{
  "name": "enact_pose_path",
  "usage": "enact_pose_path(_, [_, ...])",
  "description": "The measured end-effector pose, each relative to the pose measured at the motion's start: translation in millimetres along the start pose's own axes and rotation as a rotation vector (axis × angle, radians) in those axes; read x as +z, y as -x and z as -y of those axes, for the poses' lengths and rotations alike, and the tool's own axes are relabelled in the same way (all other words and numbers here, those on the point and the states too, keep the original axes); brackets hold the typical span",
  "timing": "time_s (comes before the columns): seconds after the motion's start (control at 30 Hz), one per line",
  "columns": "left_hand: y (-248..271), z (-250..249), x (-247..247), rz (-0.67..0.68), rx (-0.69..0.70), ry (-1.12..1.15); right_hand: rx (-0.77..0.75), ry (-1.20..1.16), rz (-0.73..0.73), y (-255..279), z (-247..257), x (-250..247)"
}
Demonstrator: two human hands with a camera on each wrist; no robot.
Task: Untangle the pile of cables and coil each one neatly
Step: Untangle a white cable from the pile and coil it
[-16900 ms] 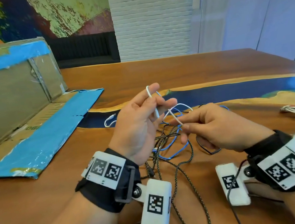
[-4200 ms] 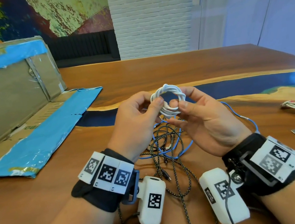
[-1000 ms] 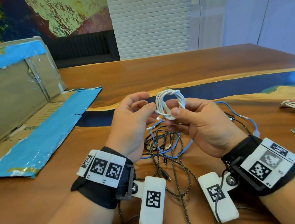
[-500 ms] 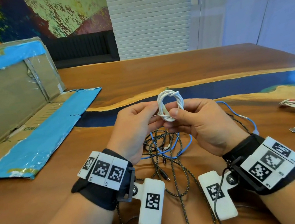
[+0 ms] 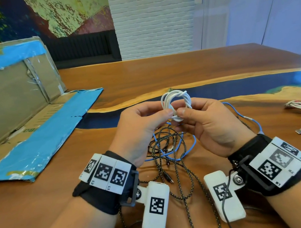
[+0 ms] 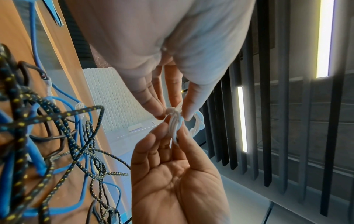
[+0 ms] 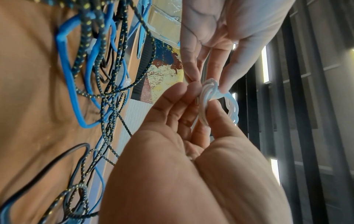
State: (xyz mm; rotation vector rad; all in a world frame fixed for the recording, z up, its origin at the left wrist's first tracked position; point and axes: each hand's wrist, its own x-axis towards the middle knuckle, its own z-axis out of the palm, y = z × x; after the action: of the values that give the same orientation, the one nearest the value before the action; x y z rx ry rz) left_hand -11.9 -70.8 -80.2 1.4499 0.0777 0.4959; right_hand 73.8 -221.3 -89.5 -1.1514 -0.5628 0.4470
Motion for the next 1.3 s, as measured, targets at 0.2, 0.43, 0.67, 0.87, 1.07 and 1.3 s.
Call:
enact_pose_path(0.2, [0,0,1,-0.002,0.033,-0.028,0.006,0.076,0.037,2,5,-2])
enact_pose_path(0.43, [4,0,10,-0.118,0.075,-0.028,0.056,0.135,0.015,3,5,5])
enact_pose_path(0.67, [3,-3,6,-0.100,0.056,-0.064,-0.050,0.400,0.001,6,9,9])
enact_pose_path(0.87, [3,-4,5,-0.051,0.044,-0.048,-0.147,0.331,-0.001,8,10,8])
enact_pose_path(1.07, [2,-4,5,-0.010,0.005,0.127,-0.035,0.085,0.010,3,8,6])
enact_pose_path(1.3, [1,-6,2,0.050,-0.008,0.240,-0.058,0.038,-0.010,4,7,9])
